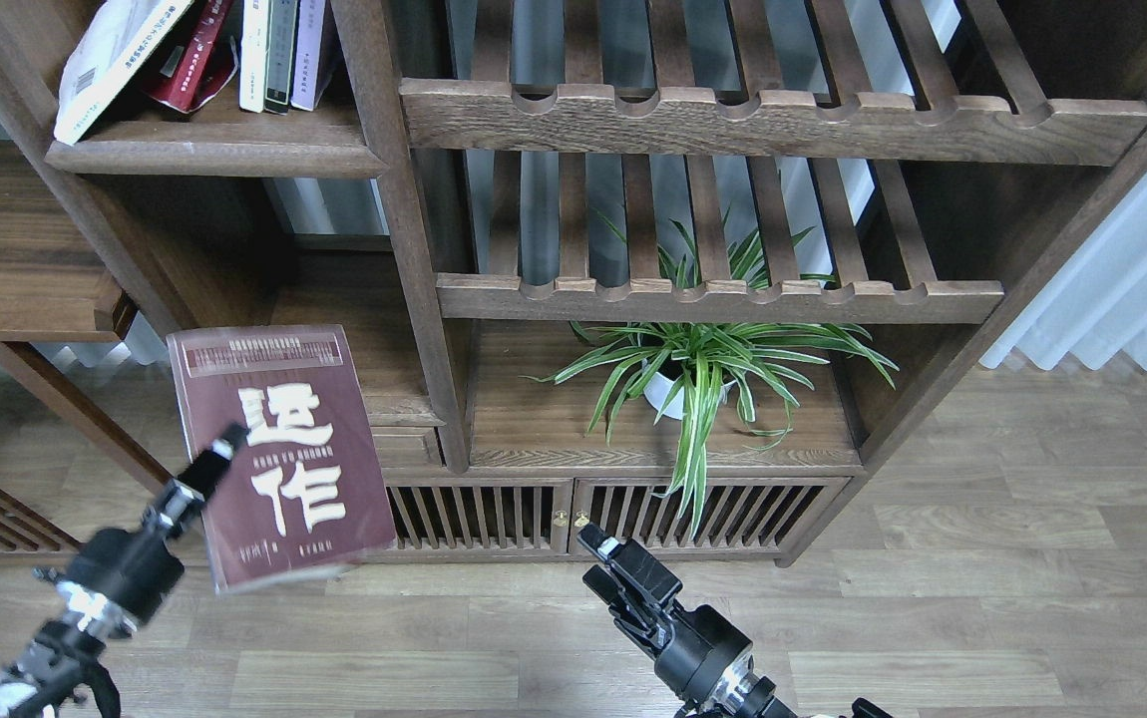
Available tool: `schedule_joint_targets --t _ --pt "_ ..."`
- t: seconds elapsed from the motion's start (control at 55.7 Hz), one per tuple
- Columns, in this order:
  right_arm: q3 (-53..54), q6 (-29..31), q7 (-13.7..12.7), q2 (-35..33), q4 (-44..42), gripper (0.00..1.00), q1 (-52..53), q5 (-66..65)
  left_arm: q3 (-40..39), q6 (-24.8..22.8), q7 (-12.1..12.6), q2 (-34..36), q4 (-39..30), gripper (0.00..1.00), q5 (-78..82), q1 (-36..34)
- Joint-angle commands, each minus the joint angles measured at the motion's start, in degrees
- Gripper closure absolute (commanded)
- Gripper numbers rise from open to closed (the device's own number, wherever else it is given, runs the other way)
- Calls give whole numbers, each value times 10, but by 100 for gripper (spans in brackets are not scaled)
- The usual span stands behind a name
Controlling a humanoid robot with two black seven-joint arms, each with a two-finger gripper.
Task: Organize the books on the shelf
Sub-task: 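Carry the maroon book with the left gripper up to the upper shelf corner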
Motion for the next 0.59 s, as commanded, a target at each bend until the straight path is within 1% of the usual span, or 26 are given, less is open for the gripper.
schedule_joint_targets --t 0.0,0.162,0.215,0.251,0.413,0.449,0.485,0.574 --pt "0 0 0 0 -7 5 2 1 -28 0 9 0 -7 100 -3 -29" --pt "0 0 1 1 -16 4 10 1 -34 0 10 -1 -6 100 -17 -65" --pt "0 0 0 1 -17 4 15 1 -38 0 11 3 -6 100 -56 -112" --pt "0 0 1 1 -17 4 15 1 -41 0 12 3 -6 99 -65 -122" --pt "0 0 1 1 -19 4 16 1 -87 0 11 4 -6 98 -103 -218" --pt "0 0 1 1 -19 4 16 1 -94 0 11 4 -6 98 -108 -230" --pt "0 0 1 1 -19 4 16 1 -104 0 11 9 -6 98 -120 -263" --pt "0 0 1 1 -20 4 17 2 -105 0 10 34 -6 98 -137 -311"
